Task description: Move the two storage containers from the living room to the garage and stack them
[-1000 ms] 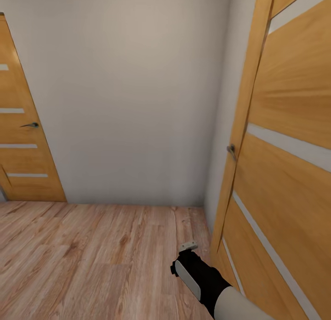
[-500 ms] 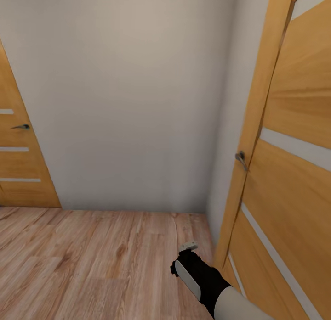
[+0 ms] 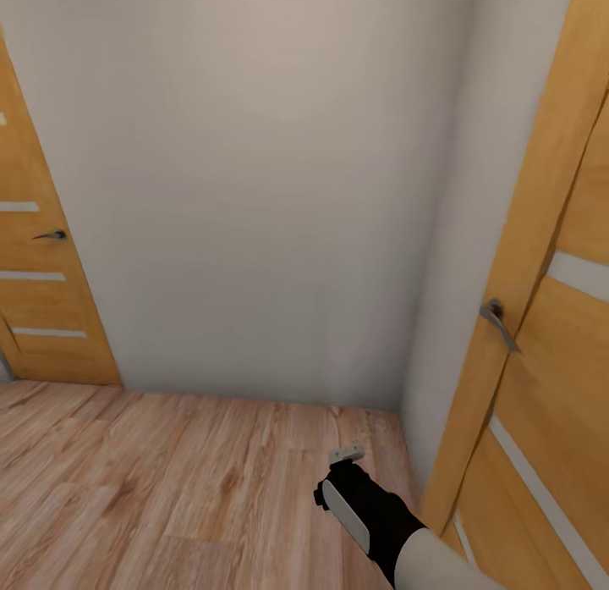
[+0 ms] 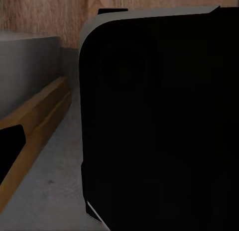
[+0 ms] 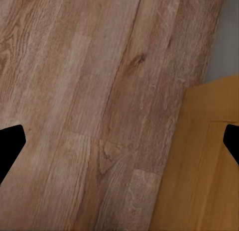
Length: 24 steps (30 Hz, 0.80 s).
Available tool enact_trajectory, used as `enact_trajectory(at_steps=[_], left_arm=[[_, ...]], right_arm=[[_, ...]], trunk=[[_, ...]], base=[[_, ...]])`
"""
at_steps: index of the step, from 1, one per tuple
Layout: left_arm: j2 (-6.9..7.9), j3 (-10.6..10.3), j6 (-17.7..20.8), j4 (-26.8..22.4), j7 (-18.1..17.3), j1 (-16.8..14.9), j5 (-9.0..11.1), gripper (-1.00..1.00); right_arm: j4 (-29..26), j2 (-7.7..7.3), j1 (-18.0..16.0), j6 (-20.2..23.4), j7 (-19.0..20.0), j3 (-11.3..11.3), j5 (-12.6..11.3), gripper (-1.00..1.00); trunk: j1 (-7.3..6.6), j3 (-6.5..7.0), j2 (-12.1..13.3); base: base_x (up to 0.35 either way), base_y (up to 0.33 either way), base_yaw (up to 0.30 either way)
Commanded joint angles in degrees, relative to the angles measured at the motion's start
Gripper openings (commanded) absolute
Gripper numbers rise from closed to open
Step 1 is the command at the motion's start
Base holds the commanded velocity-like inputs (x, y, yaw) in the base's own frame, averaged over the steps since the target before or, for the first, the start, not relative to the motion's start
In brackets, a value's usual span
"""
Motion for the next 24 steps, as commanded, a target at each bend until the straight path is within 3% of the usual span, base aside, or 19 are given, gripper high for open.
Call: enact_trajectory(at_steps=[1,18,24], left_arm=[[-0.01,-0.03,-0.16,0.00,-0.01,-0.02,0.02,1.00],[-0.01,0.03,-0.16,0.00,-0.01,-0.02,0.02,1.00],[0.00,0.02,-0.16,0.00,-0.01,-0.02,0.02,1.00]], right_arm=[[-0.07,-0.04,-0.06,0.11,-0.56,0.27,-0.60,1.00],[-0.05,-0.04,-0.04,-0.02,-0.59,0.27,-0.60,1.00],[-0.02,-0.07,-0.05,-0.22,-0.56,0.27,-0.63,1.00]], trunk=[[0.03,-0.06,-0.03],[0.03,-0.06,-0.03],[0.03,-0.06,-0.03]], base=[[0.320,0.000,0.011],[0.319,0.000,0.104],[0.311,0.000,0.217]])
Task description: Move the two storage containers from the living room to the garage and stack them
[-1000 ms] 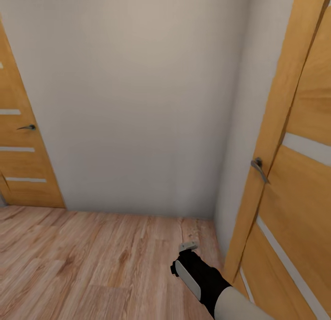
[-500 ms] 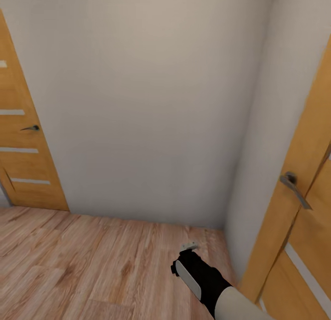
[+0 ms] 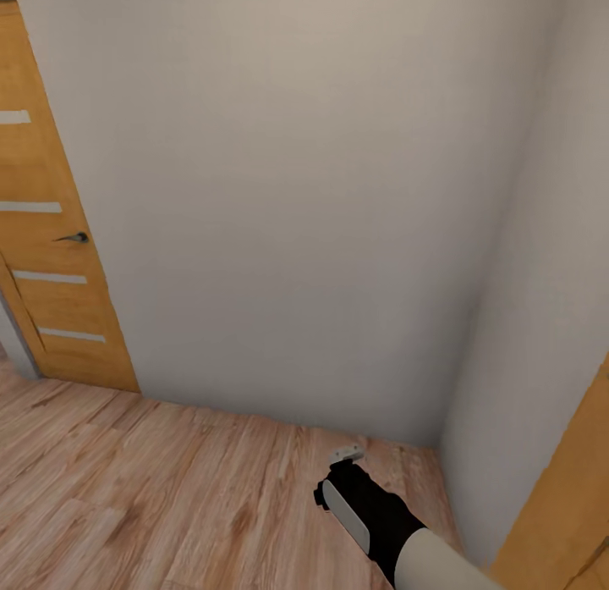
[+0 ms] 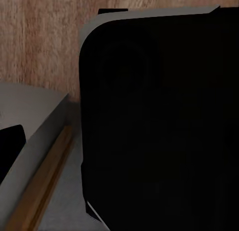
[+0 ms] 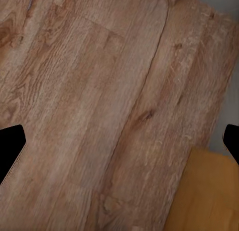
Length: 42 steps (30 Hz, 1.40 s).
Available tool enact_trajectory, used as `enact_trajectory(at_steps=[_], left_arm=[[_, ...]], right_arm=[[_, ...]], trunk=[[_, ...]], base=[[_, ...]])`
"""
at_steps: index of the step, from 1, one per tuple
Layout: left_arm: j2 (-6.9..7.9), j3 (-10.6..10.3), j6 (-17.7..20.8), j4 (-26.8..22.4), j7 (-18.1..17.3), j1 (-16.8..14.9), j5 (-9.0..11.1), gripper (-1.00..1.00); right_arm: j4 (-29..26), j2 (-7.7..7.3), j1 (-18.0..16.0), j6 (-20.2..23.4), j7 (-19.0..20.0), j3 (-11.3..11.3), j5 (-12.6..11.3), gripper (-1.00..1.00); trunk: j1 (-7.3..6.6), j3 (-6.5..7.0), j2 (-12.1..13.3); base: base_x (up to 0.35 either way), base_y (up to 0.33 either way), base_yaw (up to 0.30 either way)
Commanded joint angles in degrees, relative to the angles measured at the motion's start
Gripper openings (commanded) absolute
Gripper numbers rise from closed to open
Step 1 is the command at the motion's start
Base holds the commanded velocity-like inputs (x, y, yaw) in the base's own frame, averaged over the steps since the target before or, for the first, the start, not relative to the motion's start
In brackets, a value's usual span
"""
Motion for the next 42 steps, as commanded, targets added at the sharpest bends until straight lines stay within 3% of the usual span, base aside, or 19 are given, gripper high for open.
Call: enact_trajectory(at_steps=[1,21,27,42], left_arm=[[0.00,-0.03,-0.16,0.00,-0.01,-0.02,0.02,1.00],[0.00,0.00,-0.16,0.00,-0.01,-0.02,0.02,1.00],[0.00,0.07,-0.16,0.00,-0.01,-0.02,0.02,1.00],[0.00,0.17,-0.16,0.00,0.11,-0.02,0.02,1.00]], right_arm=[[-0.06,-0.03,-0.05,0.10,-0.56,0.27,-0.62,1.00],[6.46,0.50,-0.02,-0.77,3.72,0.41,-0.40,1.00],[7.65,0.50,0.01,-2.87,3.75,0.40,-0.38,1.00],[7.77,0.50,0.01,-3.17,3.83,0.45,-0.39,1.00]], trunk=[[0.03,-0.06,-0.03],[0.03,-0.06,-0.03],[0.03,-0.06,-0.03],[0.03,-0.06,-0.03]], base=[[0.305,0.000,0.241],[0.293,0.000,0.035],[0.107,0.000,0.250],[0.004,0.000,0.298]])
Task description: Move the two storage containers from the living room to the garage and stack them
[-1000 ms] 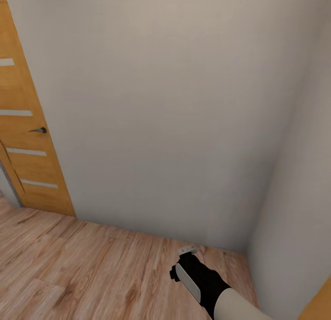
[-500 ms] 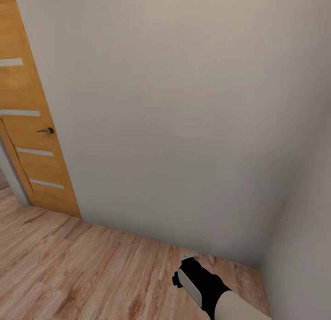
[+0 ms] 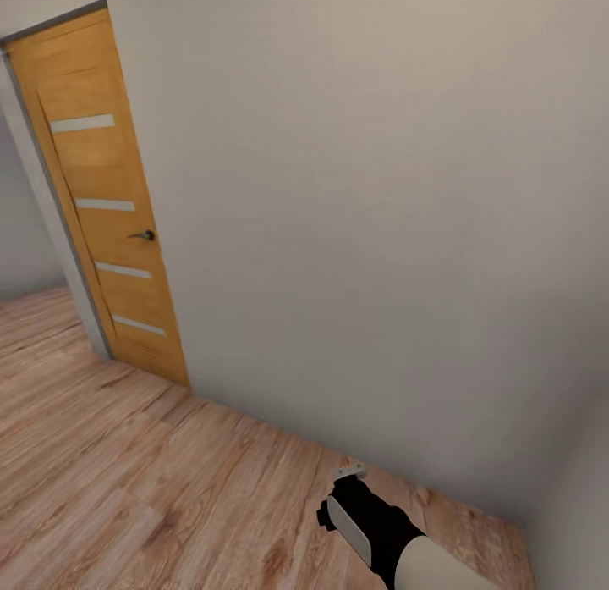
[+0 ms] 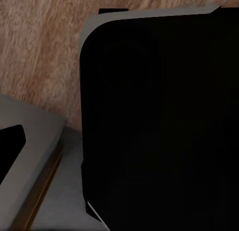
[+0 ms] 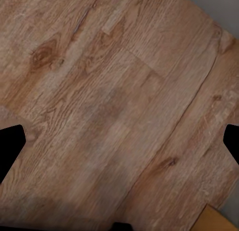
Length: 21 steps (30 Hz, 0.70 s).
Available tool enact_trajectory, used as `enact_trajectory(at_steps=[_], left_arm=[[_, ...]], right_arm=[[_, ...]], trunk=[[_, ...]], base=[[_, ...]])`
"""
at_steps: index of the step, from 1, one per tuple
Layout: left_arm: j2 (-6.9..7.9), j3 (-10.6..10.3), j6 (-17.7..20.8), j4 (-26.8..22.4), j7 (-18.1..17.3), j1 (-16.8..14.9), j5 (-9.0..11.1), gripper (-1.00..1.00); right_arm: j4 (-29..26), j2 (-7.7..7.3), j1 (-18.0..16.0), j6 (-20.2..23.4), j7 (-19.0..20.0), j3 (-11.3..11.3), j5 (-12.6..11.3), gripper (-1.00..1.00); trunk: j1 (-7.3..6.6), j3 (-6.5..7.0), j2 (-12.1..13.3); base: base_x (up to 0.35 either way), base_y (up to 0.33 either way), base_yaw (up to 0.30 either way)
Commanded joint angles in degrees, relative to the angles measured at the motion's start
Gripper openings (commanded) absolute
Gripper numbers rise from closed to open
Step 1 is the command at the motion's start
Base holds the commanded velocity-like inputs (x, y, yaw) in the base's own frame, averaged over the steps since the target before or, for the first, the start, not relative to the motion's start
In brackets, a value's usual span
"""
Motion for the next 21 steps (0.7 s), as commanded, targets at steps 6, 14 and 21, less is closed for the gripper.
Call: enact_trajectory(at_steps=[6,14,21], left_arm=[[0.00,0.02,-0.17,0.02,0.04,-0.02,0.09,1.00],[0.00,0.02,-0.17,0.02,0.03,-0.02,0.11,1.00],[0.00,-0.04,-0.14,0.02,-0.08,-0.02,0.11,1.00]], right_arm=[[0.06,0.00,-0.09,0.13,-0.45,0.24,-0.45,1.00],[0.14,0.00,-0.15,-0.87,0.91,0.25,-0.38,1.00],[0.58,0.00,-0.14,-1.43,1.22,0.25,-0.27,1.00]], trunk=[[0.00,-0.06,-0.03],[0.00,-0.06,-0.03],[0.00,-0.06,-0.03]], base=[[0.000,0.000,0.300],[0.000,0.000,0.300],[0.119,0.000,0.074]])
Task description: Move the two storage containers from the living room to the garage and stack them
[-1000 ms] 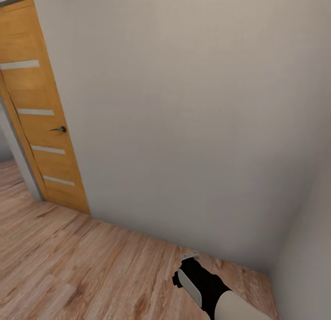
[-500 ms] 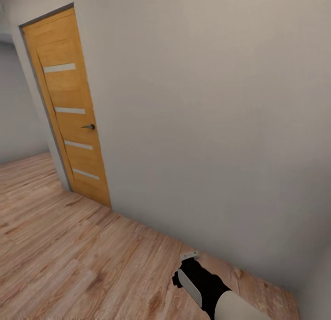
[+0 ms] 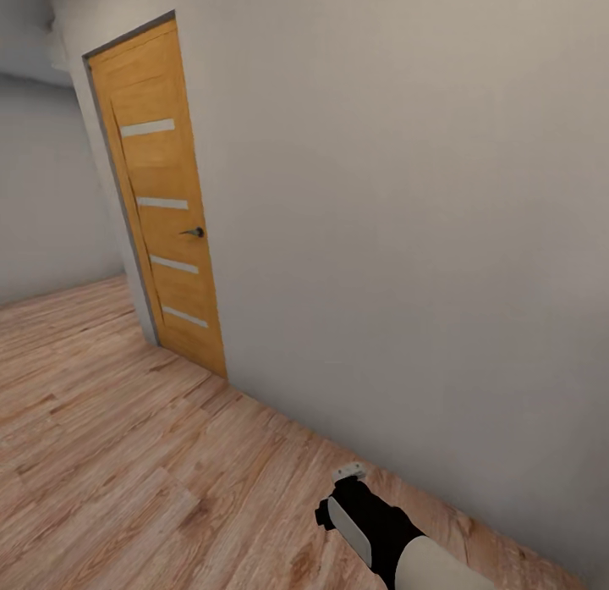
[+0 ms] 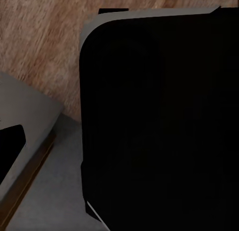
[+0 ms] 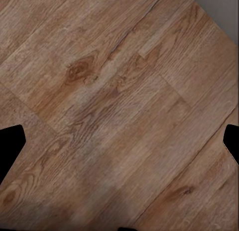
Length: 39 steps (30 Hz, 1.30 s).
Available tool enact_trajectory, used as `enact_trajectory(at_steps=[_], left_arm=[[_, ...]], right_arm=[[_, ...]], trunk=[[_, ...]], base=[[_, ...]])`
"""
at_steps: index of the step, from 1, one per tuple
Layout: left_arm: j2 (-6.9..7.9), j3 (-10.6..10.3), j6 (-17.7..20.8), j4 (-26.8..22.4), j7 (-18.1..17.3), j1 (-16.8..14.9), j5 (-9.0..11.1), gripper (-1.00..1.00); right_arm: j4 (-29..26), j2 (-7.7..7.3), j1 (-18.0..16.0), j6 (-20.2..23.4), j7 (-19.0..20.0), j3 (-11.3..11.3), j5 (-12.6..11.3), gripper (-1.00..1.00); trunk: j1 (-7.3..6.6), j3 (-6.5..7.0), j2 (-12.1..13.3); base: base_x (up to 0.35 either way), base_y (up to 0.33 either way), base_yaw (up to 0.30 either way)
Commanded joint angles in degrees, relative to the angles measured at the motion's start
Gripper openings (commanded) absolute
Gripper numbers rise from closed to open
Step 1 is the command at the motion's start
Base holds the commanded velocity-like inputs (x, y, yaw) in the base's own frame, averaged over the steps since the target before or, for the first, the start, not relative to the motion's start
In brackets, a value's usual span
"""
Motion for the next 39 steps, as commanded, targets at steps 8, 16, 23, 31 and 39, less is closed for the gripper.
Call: enact_trajectory(at_steps=[8,16,23,31,39], left_arm=[[0.01,0.04,-0.19,0.01,0.13,-0.02,0.07,1.00],[0.01,-0.10,-0.15,0.01,0.10,-0.02,0.12,1.00],[0.01,-0.12,-0.18,0.01,0.05,-0.02,0.12,1.00],[0.01,0.03,-0.19,0.01,0.13,-0.02,0.12,1.00],[0.01,0.05,-0.19,0.01,0.13,-0.02,0.12,1.00]], right_arm=[[-0.01,0.00,-0.08,0.10,-0.53,0.27,-0.20,1.00],[-0.01,0.00,-0.08,0.10,-0.53,0.26,-0.20,1.00],[-0.01,0.00,-0.08,0.10,-0.53,0.26,-0.20,1.00],[0.57,0.00,-0.08,0.10,-0.47,0.27,-0.25,1.00],[8.61,0.00,3.55,-6.02,4.64,0.41,3.68,1.00]], trunk=[[0.03,-0.06,-0.03],[0.03,-0.06,-0.03],[0.03,-0.06,-0.03],[0.03,-0.06,-0.03],[0.03,-0.06,-0.03]], base=[[0.189,0.000,0.000],[0.241,0.000,0.000],[0.318,0.000,0.038],[0.116,0.000,0.225],[0.005,0.000,0.032]])
